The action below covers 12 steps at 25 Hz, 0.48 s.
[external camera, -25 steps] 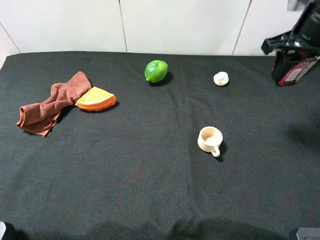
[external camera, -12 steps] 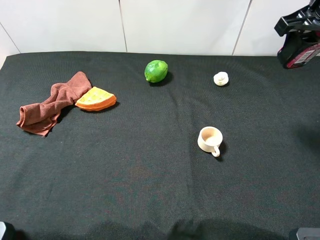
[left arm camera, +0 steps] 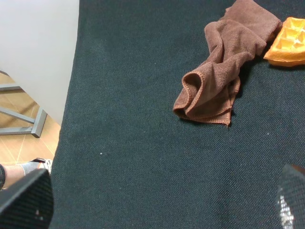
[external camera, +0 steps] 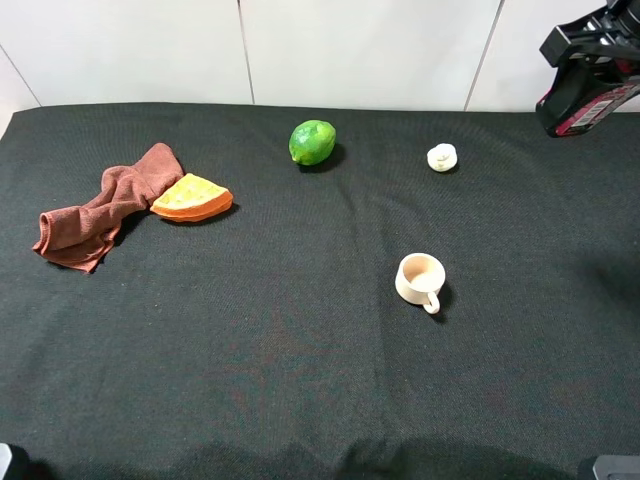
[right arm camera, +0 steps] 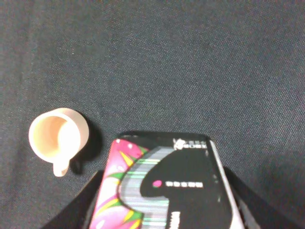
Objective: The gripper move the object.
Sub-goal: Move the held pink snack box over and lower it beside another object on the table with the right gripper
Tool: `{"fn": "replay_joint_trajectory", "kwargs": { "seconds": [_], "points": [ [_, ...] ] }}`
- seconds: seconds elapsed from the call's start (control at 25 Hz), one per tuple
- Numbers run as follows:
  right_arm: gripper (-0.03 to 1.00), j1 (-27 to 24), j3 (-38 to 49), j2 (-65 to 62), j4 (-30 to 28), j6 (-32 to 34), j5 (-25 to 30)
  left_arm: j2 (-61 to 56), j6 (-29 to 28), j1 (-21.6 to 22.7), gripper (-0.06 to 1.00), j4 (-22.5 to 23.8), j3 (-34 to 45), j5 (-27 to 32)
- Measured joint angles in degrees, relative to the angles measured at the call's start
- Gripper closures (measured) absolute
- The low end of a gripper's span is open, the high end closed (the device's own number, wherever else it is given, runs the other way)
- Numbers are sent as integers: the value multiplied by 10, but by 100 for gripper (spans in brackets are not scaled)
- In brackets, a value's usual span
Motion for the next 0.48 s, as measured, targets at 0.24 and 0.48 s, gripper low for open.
{"fn": "replay_joint_trajectory", "kwargs": {
  "seconds": [0.24, 0.48],
  "points": [
    [63, 6, 0, 0, 10, -4, 0, 0, 0, 0, -5, 0, 0, 0],
    [63, 66, 0, 1, -5, 15, 0, 0, 0, 0, -5, 0, 0, 0]
  ]
}}
